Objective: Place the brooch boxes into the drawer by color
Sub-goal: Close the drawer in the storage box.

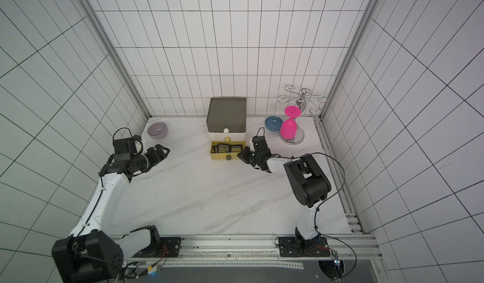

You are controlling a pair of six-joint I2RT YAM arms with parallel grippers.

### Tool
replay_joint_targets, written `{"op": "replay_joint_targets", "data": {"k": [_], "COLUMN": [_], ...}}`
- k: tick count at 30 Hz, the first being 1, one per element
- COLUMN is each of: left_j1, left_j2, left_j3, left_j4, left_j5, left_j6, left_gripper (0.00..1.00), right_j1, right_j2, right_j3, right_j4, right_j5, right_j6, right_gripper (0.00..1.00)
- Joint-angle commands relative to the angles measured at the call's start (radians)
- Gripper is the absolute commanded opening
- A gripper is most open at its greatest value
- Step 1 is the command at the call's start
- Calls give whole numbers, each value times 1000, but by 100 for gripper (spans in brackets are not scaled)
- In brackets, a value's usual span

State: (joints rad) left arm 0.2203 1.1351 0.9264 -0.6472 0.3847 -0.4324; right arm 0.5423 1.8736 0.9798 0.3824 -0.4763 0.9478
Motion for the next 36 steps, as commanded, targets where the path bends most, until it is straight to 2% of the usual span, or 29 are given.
{"op": "replay_joint_targets", "data": {"k": [1,5,10,36], "left_j1": [8,14,16,19], "left_j2": [1,3,4,2], "left_j3": [5,5,1,-4], "left_j4": [14,17,23,23], "left_j5": [13,22,35,30], "left_j6": [13,9,10,10], "left_gripper": [88,88,88,88], "right_j1": [-27,-43,-55,-104], "right_j2": [-76,-133,-97,201], "right_j3": [-75,-151,-151,191], "right_j4": [70,57,75,136], "right_j5": [-40,-43,-46,-34], "right_j6": [19,1,5,45], "right_gripper": [0,1,1,0]}}
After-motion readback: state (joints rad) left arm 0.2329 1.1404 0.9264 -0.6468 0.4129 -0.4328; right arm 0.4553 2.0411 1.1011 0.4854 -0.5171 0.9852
